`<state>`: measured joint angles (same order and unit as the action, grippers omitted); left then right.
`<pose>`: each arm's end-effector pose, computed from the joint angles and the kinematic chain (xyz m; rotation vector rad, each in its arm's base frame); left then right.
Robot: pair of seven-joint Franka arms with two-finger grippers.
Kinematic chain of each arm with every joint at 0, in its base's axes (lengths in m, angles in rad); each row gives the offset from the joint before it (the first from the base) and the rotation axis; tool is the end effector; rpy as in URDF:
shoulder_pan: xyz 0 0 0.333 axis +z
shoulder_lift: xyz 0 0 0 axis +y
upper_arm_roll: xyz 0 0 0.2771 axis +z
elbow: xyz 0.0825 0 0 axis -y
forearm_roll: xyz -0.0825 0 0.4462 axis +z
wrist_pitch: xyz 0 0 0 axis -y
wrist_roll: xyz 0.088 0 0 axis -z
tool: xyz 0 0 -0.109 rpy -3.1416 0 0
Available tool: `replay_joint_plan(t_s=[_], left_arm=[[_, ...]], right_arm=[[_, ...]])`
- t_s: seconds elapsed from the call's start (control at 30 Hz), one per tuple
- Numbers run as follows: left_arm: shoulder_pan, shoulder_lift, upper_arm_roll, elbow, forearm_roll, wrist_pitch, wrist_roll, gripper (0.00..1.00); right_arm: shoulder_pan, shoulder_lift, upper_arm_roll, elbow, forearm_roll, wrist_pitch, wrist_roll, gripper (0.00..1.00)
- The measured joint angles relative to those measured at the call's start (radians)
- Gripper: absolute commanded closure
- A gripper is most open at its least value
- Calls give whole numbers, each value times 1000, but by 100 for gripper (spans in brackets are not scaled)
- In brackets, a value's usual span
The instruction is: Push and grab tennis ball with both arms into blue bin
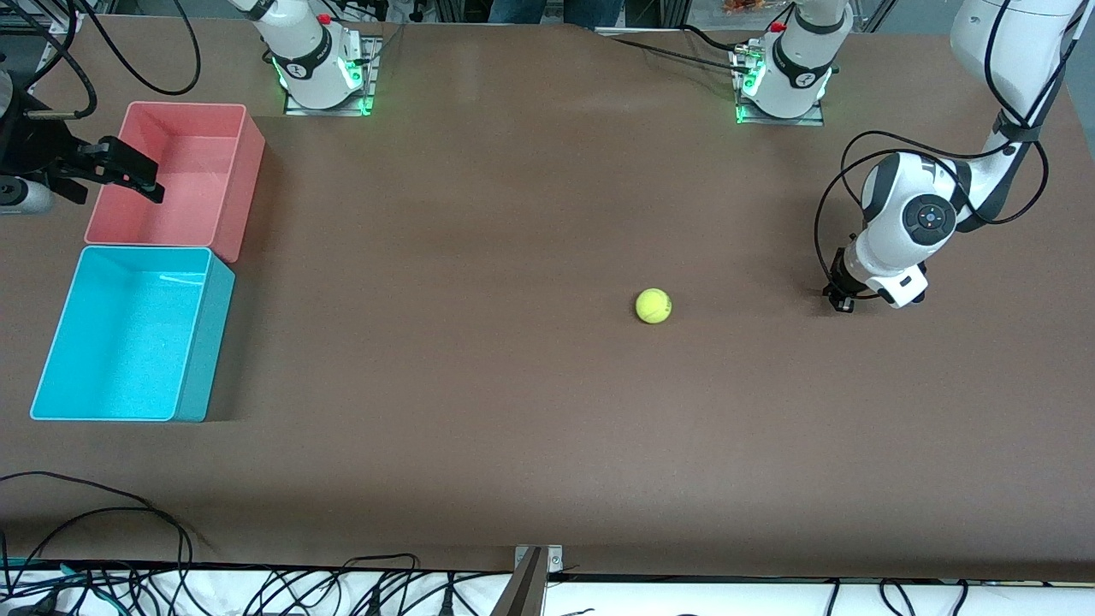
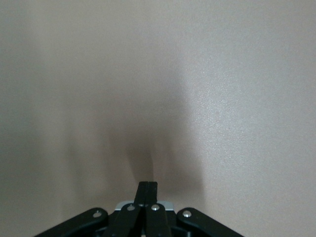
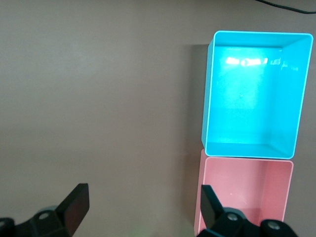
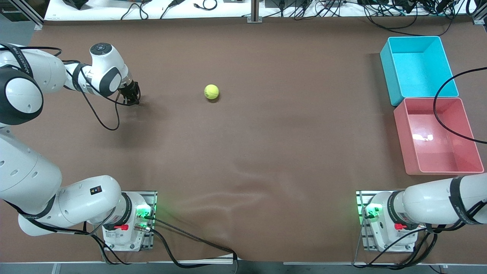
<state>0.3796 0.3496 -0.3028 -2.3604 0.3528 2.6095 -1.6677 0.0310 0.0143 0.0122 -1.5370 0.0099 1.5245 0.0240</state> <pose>0.5140 0.0159 0.0861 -2.2849 -2.0170 0.0045 0.6154 0.0277 0.5888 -3.1320 -0.0306 0.0425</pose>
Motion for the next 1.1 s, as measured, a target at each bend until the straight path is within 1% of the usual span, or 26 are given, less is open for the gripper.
replay_joint_plan(t_s=[0.37, 0.5, 0.63, 0.73, 0.87, 0.93, 1.1], left_arm=[[0, -1, 0, 4, 0, -5, 0, 100], [0, -5, 0, 7, 0, -7, 2, 100], [0, -17, -1, 28, 0, -49, 14, 100], [0, -26, -7, 78, 0, -131, 46, 100], [0, -37, -28, 174, -16, -252, 108, 100], [0, -42, -37, 226, -36, -313, 170, 100], [0, -50, -44, 373, -123, -483, 399, 100]], right_arm=[[0, 1, 1, 0, 0, -2, 0, 0], [0, 7, 10, -2, 0, -4, 0, 0], [1, 20, 19, -6, 0, -18, 0, 0], [1, 38, 22, -9, 0, -39, 1, 0], [5, 58, 23, -9, 1, -47, 1, 0], [15, 66, 24, -9, 3, -48, 1, 0], [66, 79, 27, -9, 7, -45, 7, 0]])
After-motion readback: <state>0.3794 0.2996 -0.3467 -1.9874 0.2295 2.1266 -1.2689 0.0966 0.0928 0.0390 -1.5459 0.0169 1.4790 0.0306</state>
